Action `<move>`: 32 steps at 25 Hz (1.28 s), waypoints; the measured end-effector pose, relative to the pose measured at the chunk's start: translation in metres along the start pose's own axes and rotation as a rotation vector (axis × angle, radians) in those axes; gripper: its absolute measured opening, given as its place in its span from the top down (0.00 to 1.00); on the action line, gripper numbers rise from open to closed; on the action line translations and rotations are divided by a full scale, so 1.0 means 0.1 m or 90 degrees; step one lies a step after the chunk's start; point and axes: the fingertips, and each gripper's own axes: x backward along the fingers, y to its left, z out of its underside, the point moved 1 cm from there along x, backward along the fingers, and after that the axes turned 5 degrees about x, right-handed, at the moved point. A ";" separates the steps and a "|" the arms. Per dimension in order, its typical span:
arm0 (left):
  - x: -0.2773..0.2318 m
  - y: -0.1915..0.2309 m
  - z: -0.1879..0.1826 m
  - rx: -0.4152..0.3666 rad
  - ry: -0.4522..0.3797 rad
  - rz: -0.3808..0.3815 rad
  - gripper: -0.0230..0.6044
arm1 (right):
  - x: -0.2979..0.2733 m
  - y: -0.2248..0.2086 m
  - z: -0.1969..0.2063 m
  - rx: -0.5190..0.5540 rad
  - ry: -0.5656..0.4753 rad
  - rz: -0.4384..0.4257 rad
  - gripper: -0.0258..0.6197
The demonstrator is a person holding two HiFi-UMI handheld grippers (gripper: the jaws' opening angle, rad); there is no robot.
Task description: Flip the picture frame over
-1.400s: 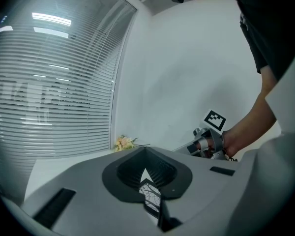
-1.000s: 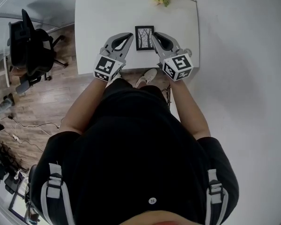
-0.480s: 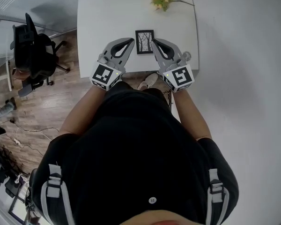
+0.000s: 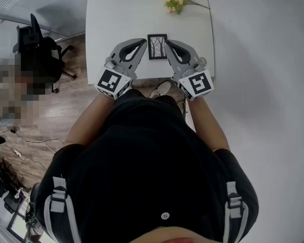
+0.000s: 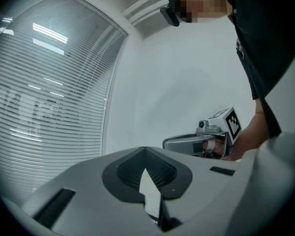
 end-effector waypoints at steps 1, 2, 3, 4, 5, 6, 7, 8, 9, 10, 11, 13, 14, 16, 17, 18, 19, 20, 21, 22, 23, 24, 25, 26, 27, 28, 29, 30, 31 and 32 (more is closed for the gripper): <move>0.01 0.00 -0.02 0.001 -0.001 0.001 0.95 | -0.01 0.01 -0.04 -0.001 -0.001 0.000 0.95; 0.02 -0.01 -0.05 0.002 -0.003 0.003 0.95 | -0.02 0.02 -0.07 -0.001 -0.002 0.000 0.95; 0.02 -0.03 -0.08 0.001 -0.007 0.004 0.95 | -0.01 0.03 -0.10 0.000 -0.004 -0.002 0.95; 0.02 -0.05 -0.09 -0.001 -0.007 0.004 0.95 | 0.01 0.04 -0.13 0.001 -0.007 -0.005 0.95; 0.02 -0.08 -0.11 -0.002 -0.005 0.002 0.95 | 0.04 0.05 -0.15 0.002 -0.011 -0.009 0.95; 0.01 -0.10 -0.13 -0.002 -0.003 0.000 0.95 | 0.07 0.04 -0.18 0.002 -0.012 -0.009 0.95; 0.01 -0.11 -0.16 -0.001 -0.003 -0.001 0.95 | 0.09 0.03 -0.20 0.003 -0.010 -0.006 0.95; 0.01 -0.12 -0.19 0.000 -0.002 -0.002 0.95 | 0.10 0.02 -0.23 0.002 -0.006 -0.001 0.95; 0.02 -0.11 -0.22 0.000 0.003 -0.003 0.95 | 0.11 0.01 -0.25 0.001 -0.006 0.002 0.95; 0.03 -0.11 -0.24 -0.002 0.006 -0.003 0.95 | 0.12 0.00 -0.29 0.000 -0.012 0.002 0.95; 0.03 -0.10 -0.26 -0.004 0.005 -0.003 0.95 | 0.13 0.00 -0.33 -0.001 -0.026 -0.001 0.95; 0.03 -0.09 -0.28 -0.008 0.006 -0.003 0.95 | 0.13 0.00 -0.43 -0.001 -0.053 -0.005 0.95; 0.03 -0.09 -0.29 -0.010 0.008 -0.004 0.95 | 0.13 -0.01 -0.45 0.000 -0.053 -0.005 0.95; 0.02 -0.08 -0.30 -0.015 0.010 -0.003 0.95 | 0.13 -0.05 -0.43 0.004 -0.036 0.001 0.95; 0.01 -0.08 -0.32 -0.017 0.009 -0.003 0.95 | 0.12 -0.07 -0.42 0.005 -0.029 0.005 0.95; 0.00 -0.07 -0.34 -0.019 0.007 -0.002 0.95 | 0.11 -0.10 -0.42 0.004 -0.025 0.008 0.95; -0.02 -0.07 -0.36 -0.020 0.005 -0.001 0.95 | 0.10 -0.12 -0.42 0.003 -0.024 0.010 0.95; -0.02 -0.07 -0.38 -0.021 0.003 0.000 0.95 | 0.09 -0.13 -0.43 0.002 -0.024 0.011 0.95; -0.03 -0.06 -0.39 -0.022 0.001 0.001 0.95 | 0.08 -0.14 -0.43 0.001 -0.024 0.011 0.95; -0.03 -0.06 -0.40 -0.024 0.000 0.003 0.95 | 0.07 -0.14 -0.43 0.001 -0.024 0.010 0.95; -0.03 -0.05 -0.40 -0.028 -0.001 0.004 0.95 | 0.06 -0.14 -0.43 0.001 -0.023 0.008 0.95; -0.03 -0.04 -0.40 -0.031 0.000 0.005 0.95 | 0.04 -0.14 -0.43 0.001 -0.022 0.006 0.95; -0.03 -0.03 -0.40 -0.032 0.002 0.004 0.95 | 0.03 -0.15 -0.43 0.000 -0.021 0.004 0.95; -0.03 -0.02 -0.42 -0.032 0.003 0.003 0.95 | 0.02 -0.15 -0.42 -0.002 -0.020 0.003 0.95; -0.04 -0.01 -0.42 -0.033 0.006 0.002 0.95 | 0.00 -0.16 -0.42 -0.004 -0.020 0.001 0.95; -0.03 0.00 -0.41 -0.033 0.009 0.000 0.95 | -0.01 -0.16 -0.41 -0.006 -0.021 -0.001 0.95; -0.03 0.01 -0.41 -0.034 0.011 -0.003 0.95 | -0.02 -0.17 -0.41 -0.008 -0.023 -0.003 0.95; -0.04 0.02 -0.42 -0.034 0.010 -0.006 0.95 | -0.03 -0.17 -0.41 -0.011 -0.025 -0.007 0.95; -0.04 0.02 -0.43 -0.035 0.008 -0.009 0.95 | -0.04 -0.16 -0.40 -0.013 -0.027 -0.011 0.95; -0.05 0.02 -0.42 -0.036 0.009 -0.010 0.95 | -0.05 -0.15 -0.40 -0.013 -0.028 -0.015 0.95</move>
